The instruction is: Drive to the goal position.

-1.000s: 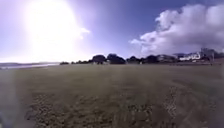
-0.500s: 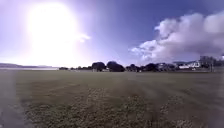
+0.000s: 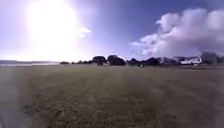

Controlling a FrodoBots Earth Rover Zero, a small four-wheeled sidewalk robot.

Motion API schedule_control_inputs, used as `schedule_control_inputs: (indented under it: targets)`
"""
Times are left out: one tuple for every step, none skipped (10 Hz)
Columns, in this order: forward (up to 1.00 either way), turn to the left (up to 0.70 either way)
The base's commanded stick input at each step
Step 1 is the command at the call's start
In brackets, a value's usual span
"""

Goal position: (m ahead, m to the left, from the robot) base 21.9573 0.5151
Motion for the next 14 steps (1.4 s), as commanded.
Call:
schedule_control_inputs:
  targets:
    - [0.7,0.01]
    - [0.7,0.01]
    - [0.7,0.01]
    - [0.7,0.01]
    - [0.7,0.01]
    - [0.7,0.01]
    - [0.7,0.0]
    - [0.7,0.0]
    - [0.7,0.01]
    - [0.7,0.01]
    - [0.7,0.01]
    - [0.7,0.01]
    - [0.7,0.01]
    - [0.7,0.0]
